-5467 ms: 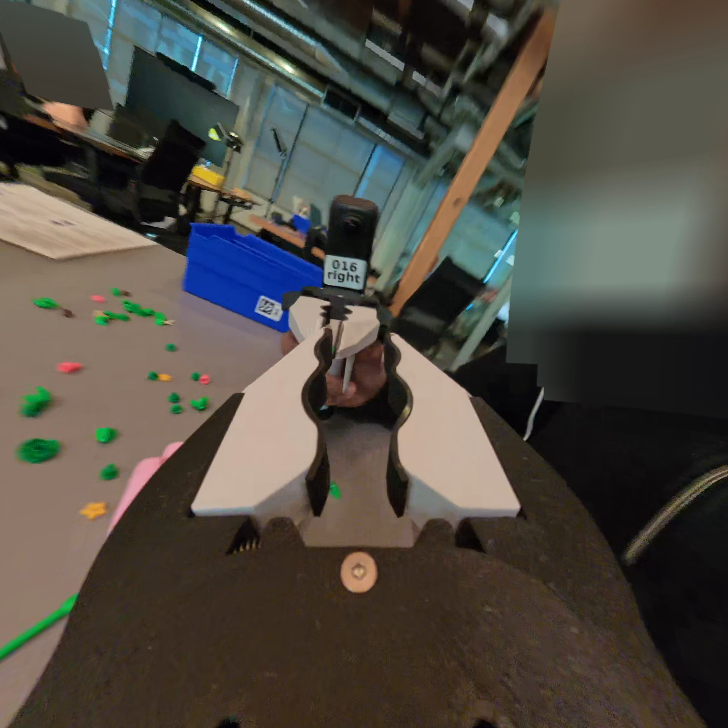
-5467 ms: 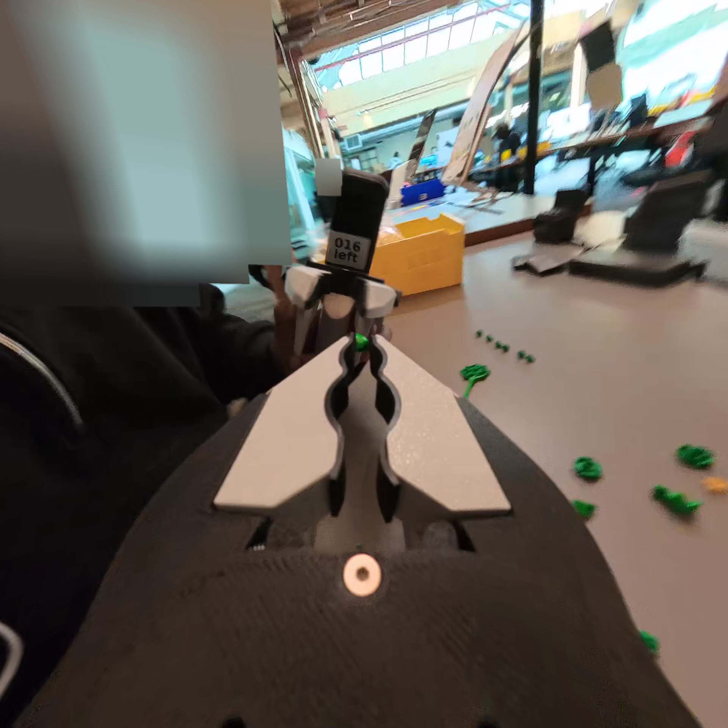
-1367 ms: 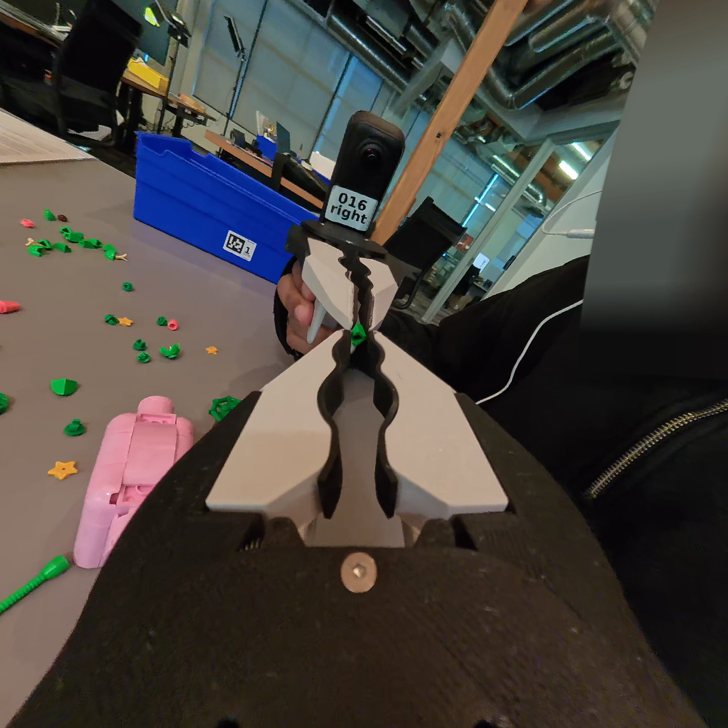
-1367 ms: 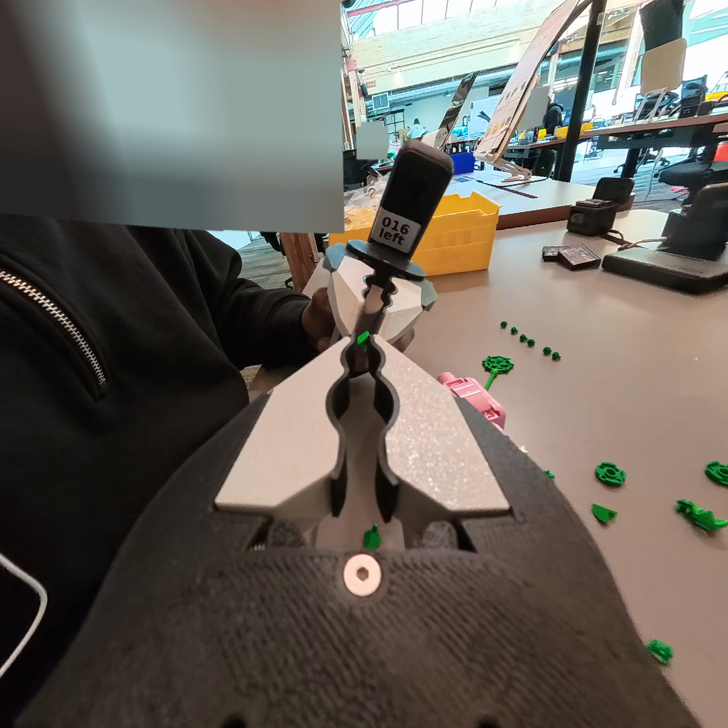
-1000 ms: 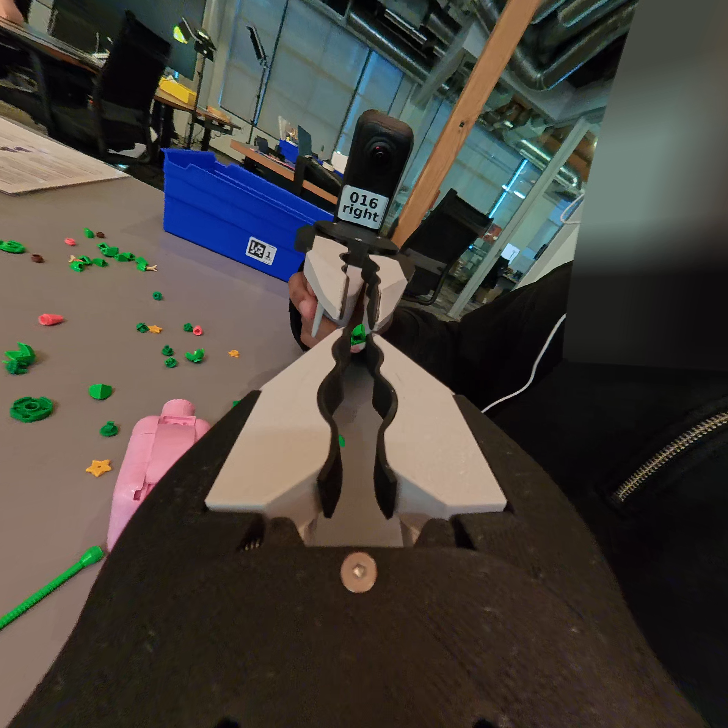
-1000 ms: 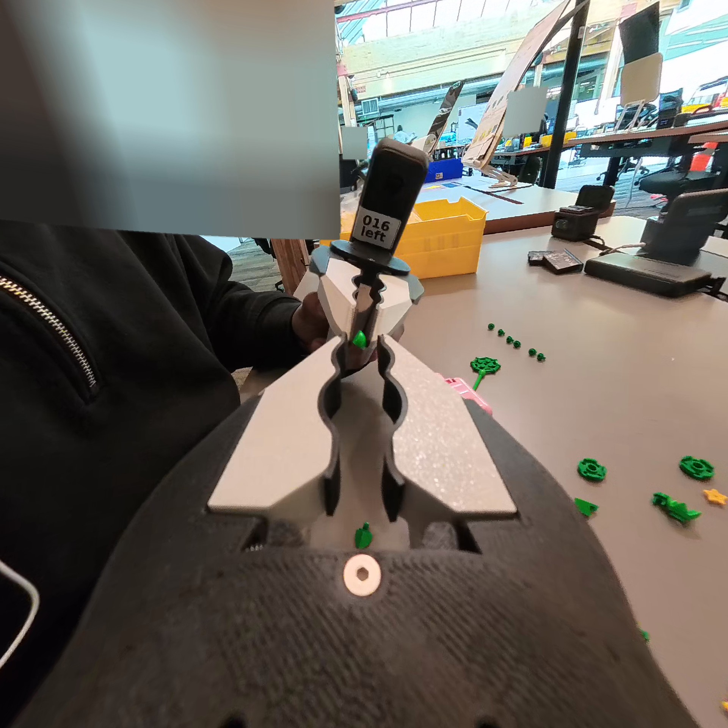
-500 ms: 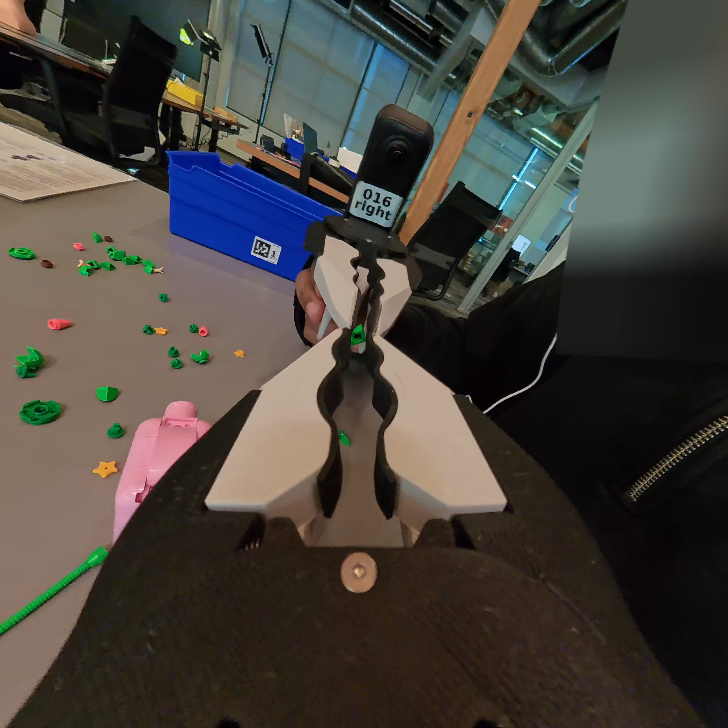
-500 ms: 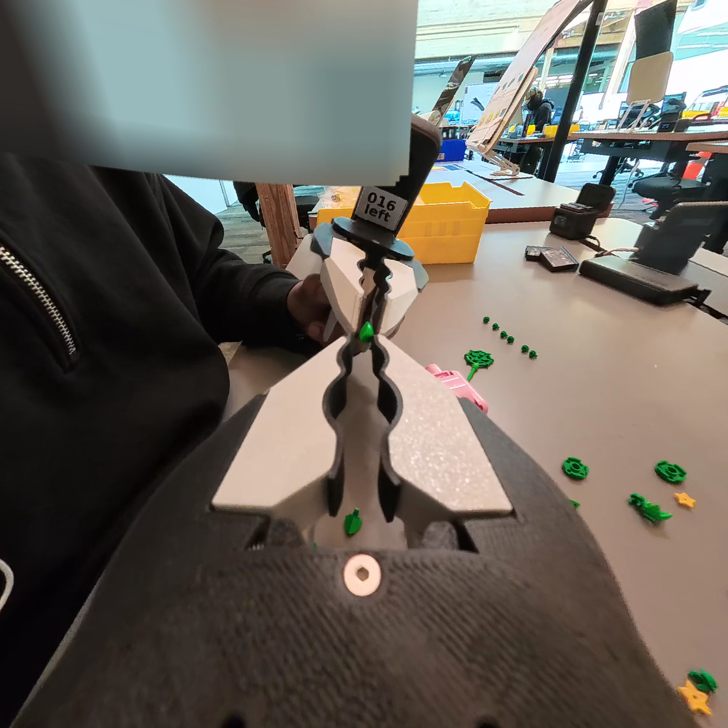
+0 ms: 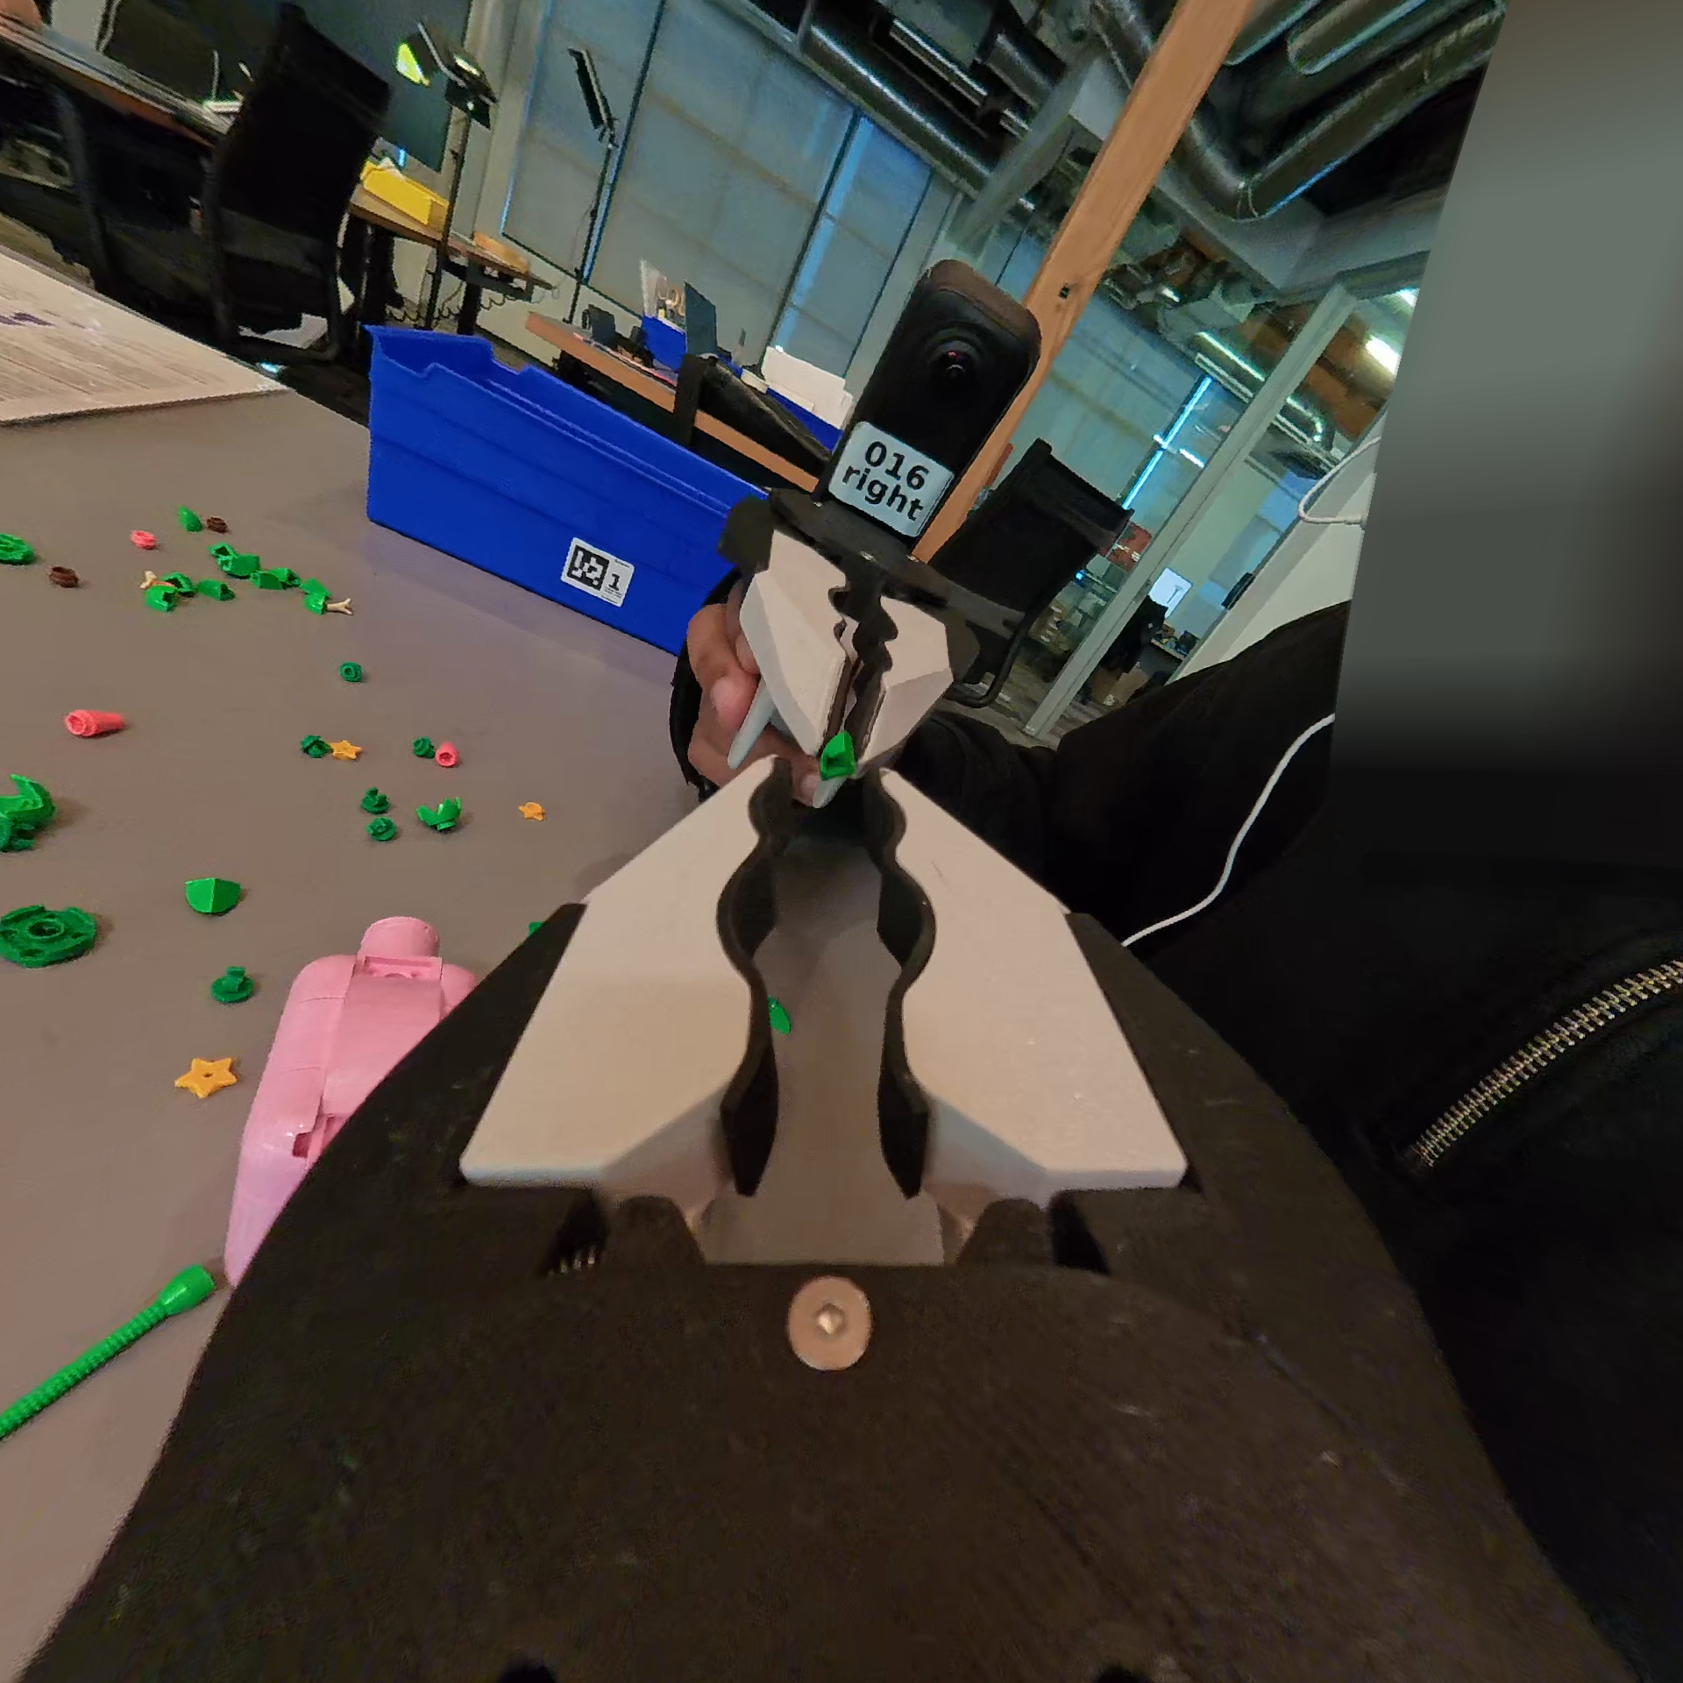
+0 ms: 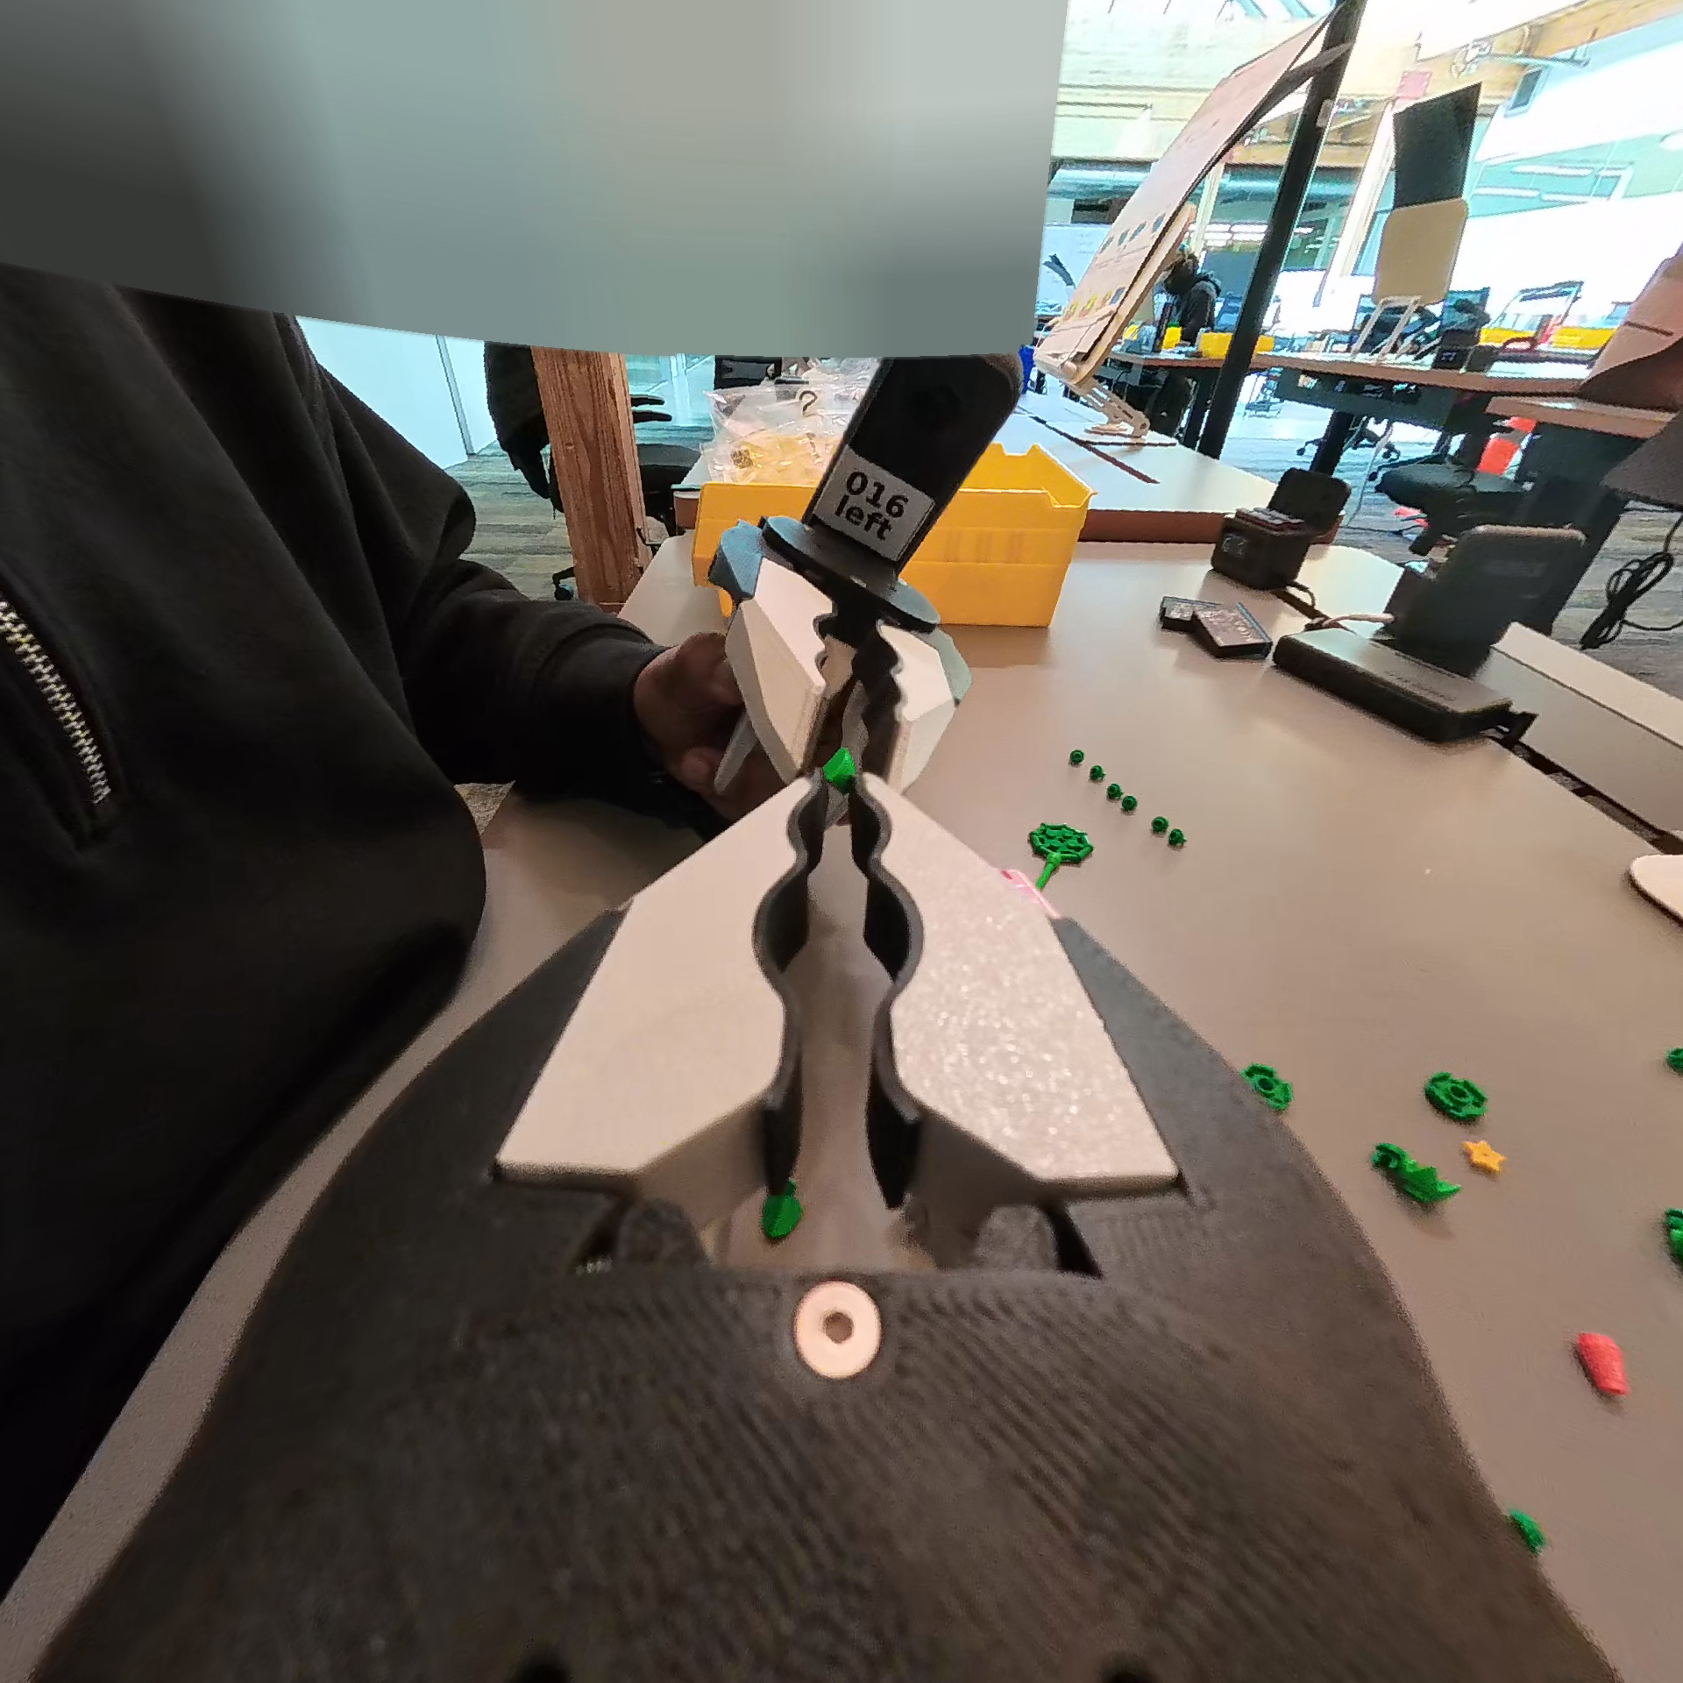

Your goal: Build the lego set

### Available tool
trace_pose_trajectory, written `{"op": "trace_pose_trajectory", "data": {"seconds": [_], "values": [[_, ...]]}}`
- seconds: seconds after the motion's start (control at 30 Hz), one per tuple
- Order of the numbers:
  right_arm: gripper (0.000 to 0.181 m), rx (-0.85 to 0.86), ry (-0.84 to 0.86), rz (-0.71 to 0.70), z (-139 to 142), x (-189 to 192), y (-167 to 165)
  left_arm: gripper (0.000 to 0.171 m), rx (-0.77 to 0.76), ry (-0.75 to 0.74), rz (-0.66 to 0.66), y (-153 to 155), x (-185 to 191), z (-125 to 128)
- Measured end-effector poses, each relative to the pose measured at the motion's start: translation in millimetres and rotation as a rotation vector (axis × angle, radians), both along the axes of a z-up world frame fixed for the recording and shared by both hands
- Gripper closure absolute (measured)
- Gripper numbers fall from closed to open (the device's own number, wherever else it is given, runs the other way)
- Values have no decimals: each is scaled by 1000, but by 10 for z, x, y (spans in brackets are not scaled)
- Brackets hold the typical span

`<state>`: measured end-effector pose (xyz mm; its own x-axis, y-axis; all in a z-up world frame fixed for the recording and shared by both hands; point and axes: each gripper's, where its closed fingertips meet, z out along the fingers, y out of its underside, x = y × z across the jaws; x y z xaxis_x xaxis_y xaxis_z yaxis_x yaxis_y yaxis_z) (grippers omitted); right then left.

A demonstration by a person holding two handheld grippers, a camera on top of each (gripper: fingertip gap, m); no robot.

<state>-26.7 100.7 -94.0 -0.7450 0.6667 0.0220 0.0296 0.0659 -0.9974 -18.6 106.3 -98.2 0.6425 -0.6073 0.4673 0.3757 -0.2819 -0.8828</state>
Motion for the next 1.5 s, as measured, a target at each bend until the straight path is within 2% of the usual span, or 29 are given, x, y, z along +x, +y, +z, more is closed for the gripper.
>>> {"op": "trace_pose_trajectory", "data": {"seconds": [0.1,0.27,0.77,0.9,1.5], "values": [[179,0,17,-22,26,-13,29,160,-5,-16,-4,-1,-10,-1],[178,33,26,-45,-2,-36,25,171,9,-34,-14,-31,-22,33],[178,247,113,-135,-90,-73,29,171,-37,-33,3,5,-55,-44],[174,258,101,-129,-126,-78,12,171,-43,-20,-5,4,-31,-59],[177,243,97,-109,-103,-47,15,171,-43,9,5,0,-36,-69]]}}
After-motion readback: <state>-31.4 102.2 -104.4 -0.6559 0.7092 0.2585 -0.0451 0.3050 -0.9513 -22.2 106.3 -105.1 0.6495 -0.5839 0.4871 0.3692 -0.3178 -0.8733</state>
